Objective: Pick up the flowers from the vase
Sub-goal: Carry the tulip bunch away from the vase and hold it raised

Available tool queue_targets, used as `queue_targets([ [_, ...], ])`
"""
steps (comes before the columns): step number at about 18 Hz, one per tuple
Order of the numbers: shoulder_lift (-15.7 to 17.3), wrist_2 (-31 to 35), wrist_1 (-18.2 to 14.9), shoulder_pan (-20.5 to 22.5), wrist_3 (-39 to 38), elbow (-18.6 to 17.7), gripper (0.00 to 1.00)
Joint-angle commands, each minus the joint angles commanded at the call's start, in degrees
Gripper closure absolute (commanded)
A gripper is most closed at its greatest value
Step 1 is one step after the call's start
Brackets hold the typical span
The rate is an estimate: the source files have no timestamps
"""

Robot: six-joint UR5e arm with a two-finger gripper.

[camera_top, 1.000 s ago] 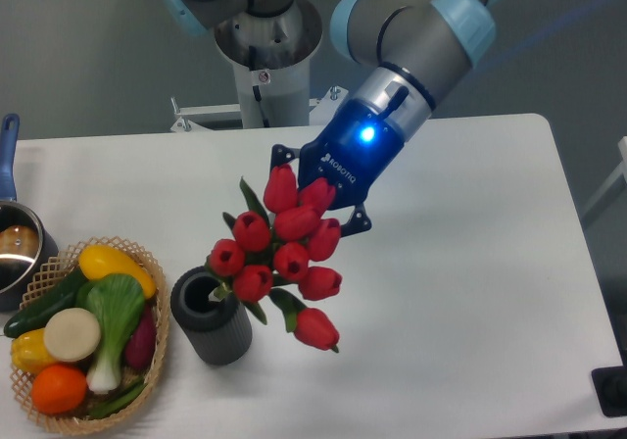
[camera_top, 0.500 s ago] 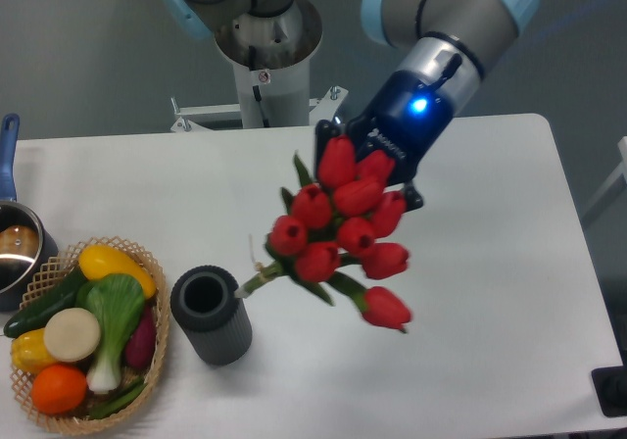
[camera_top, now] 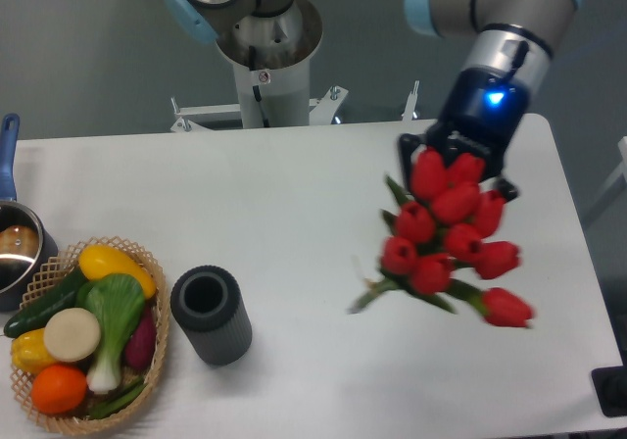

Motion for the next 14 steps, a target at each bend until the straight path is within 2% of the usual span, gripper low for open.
queue_targets([
  [2, 0.4, 7.4, 0.0, 0.6, 3.9, -1.3, 1.0],
  [4, 0.7, 14.7, 0.1, 1.7, 4.2, -2.0, 1.0],
  [7, 0.1, 19.2, -0.1, 1.9, 4.2, -1.2, 1.0],
  [10, 0.0, 28.0, -0.4, 1.7, 4.2, -0.9, 1.0],
  [12, -0.8, 31.3, -0.4, 1.6, 4.2, 0.2, 0.99],
  [14, -1.7, 33.8, -2.5, 1.4, 4.9, 1.9, 0.96],
])
